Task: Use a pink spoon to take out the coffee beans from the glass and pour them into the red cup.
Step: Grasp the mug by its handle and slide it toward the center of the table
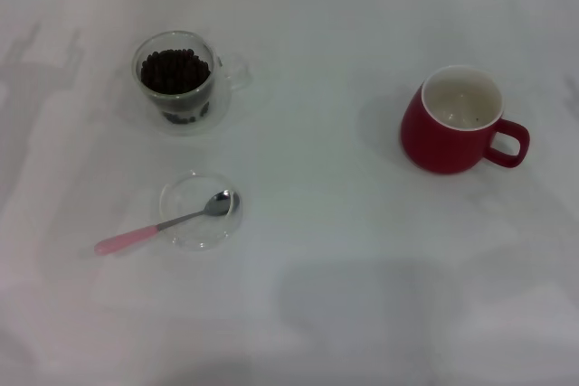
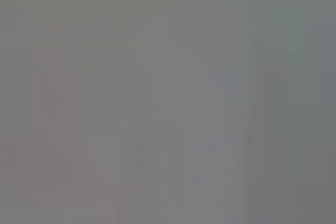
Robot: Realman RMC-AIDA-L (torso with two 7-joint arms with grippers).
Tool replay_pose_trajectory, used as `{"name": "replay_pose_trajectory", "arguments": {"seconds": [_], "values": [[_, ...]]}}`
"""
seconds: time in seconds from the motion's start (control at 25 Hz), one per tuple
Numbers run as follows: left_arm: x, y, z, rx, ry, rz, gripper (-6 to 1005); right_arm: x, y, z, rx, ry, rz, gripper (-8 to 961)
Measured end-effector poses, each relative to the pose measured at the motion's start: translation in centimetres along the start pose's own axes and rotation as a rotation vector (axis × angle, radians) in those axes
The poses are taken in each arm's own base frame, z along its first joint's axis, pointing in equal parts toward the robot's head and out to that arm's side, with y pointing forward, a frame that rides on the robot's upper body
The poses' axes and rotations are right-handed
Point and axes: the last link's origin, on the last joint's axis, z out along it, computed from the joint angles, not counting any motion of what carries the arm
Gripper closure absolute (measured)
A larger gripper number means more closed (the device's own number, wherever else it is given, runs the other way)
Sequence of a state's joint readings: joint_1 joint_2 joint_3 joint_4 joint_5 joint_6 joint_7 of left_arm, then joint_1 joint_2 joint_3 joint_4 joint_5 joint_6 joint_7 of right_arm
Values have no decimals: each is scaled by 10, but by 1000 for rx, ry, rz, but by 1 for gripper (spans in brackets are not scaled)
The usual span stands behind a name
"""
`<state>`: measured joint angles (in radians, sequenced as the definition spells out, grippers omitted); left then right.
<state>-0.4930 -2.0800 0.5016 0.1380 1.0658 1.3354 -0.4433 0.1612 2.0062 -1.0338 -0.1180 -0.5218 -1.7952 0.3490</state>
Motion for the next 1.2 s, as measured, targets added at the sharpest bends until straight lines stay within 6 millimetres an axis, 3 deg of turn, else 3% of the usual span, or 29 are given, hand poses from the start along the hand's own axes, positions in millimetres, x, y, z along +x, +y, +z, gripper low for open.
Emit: {"name": "replay_pose_trajectory", "arguments": {"seconds": [1.2], "values": [[0,4,4,-10,2,-10,406,-1,4,-3,-11,-7,8,191]]}}
